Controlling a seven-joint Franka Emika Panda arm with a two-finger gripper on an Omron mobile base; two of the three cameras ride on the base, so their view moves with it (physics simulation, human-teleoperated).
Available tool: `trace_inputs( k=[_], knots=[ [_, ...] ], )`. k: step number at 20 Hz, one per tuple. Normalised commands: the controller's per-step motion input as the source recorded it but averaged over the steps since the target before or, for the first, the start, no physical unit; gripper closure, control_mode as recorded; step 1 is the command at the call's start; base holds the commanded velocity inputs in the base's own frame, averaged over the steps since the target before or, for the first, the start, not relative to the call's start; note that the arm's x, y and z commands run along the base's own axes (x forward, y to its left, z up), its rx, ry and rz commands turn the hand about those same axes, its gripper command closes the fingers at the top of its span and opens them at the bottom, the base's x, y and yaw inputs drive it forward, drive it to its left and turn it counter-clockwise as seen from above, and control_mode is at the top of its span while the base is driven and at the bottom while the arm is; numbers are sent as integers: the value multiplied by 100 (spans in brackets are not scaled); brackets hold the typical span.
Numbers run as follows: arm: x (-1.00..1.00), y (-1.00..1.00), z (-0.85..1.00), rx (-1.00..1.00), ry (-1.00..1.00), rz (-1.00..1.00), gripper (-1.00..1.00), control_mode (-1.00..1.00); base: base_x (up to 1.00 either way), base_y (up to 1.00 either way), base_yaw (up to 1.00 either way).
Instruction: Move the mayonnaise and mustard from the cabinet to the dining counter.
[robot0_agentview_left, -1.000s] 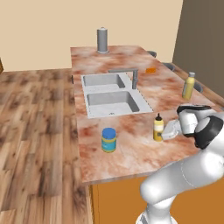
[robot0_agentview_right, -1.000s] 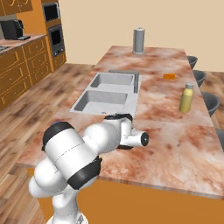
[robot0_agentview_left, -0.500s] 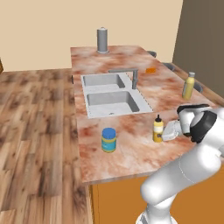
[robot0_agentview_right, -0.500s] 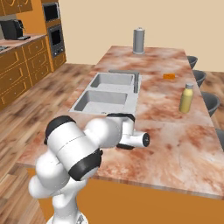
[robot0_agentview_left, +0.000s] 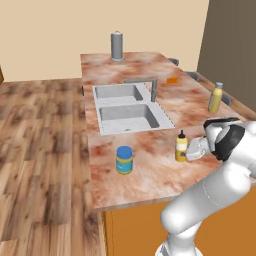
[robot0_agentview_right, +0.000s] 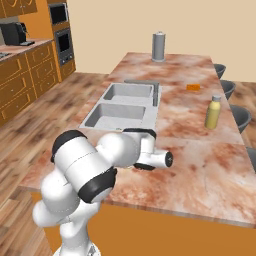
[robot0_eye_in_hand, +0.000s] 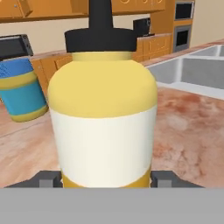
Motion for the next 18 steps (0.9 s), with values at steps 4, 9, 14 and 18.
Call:
trace_inputs(
  k=[4, 9, 14, 18],
  knots=[
    [-14, -1, 8, 0, -2, 2, -100, -100, 0, 0, 0],
    [-18, -1, 25, 0, -11, 2, -100, -100, 0, 0, 0],
    [-12, 0, 42, 1, -12, 4, -100, -100, 0, 0, 0],
    [-31, -6, 64, 4, -10, 3, -100, -100, 0, 0, 0]
  ],
)
